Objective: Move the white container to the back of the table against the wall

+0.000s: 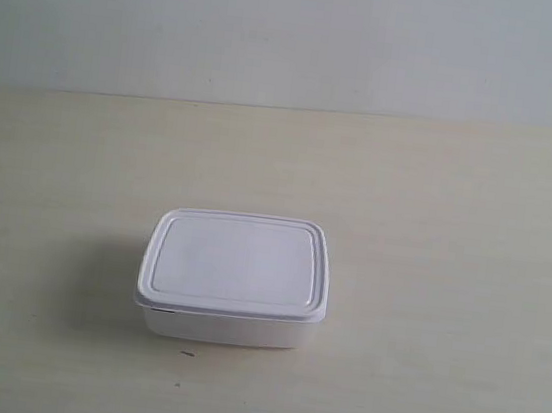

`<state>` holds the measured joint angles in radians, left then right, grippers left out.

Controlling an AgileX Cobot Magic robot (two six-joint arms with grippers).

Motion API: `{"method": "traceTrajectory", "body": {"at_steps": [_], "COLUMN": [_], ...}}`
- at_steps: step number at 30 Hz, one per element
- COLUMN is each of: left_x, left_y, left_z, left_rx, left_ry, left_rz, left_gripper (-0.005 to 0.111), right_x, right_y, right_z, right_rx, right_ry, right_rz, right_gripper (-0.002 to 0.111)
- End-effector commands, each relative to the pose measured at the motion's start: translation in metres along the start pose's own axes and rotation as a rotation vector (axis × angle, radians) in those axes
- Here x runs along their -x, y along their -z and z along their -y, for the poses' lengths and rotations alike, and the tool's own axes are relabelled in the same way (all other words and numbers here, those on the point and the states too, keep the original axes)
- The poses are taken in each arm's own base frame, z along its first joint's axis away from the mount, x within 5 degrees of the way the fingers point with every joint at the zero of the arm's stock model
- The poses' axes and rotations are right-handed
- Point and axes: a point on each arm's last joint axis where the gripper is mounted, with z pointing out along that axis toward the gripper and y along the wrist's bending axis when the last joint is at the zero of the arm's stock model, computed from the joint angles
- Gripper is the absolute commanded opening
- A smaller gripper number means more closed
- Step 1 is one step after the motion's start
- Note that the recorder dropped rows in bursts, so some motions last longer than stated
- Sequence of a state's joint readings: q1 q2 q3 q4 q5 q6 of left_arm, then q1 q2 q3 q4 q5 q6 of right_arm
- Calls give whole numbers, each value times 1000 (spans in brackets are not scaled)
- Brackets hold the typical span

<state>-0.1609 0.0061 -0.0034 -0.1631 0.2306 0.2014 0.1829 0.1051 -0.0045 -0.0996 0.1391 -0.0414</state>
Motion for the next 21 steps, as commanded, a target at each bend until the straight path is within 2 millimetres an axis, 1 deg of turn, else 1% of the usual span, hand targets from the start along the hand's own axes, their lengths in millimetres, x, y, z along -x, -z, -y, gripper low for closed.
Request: {"method": "traceTrajectory", "body": {"at_steps": [1,4,7,9,13,14,18,20,21], "left_x": [5,8,8,8,9,9,9,9,9], "left_y": [0,1,1,1,1,1,1,1,1], "left_z": [-1,-1,-1,-1,0,1,1,1,1], "left_rx": [8,15,13,6,-23,-27,-30,-31,-31], "left_ry": [37,41,68,138,353,372,391,394,394], "left_rz": [67,101,105,106,114,112,112,113,113], "left_gripper": [0,0,0,0,0,0,0,0,0], "right_x": [14,21,21,21,21,21,21,21,21], "right_y": [1,3,3,3,3,3,3,3,3], "right_z": [1,1,1,1,1,1,1,1,1], "right_rx": [-10,-6,-1,3,14,16,17,24,32], "right_ry": [-30,-88,-133,-166,-254,-266,-277,-336,-395], "right_rz": [171,241,246,246,246,246,246,245,245], "right_gripper": [0,0,0,0,0,0,0,0,0]}}
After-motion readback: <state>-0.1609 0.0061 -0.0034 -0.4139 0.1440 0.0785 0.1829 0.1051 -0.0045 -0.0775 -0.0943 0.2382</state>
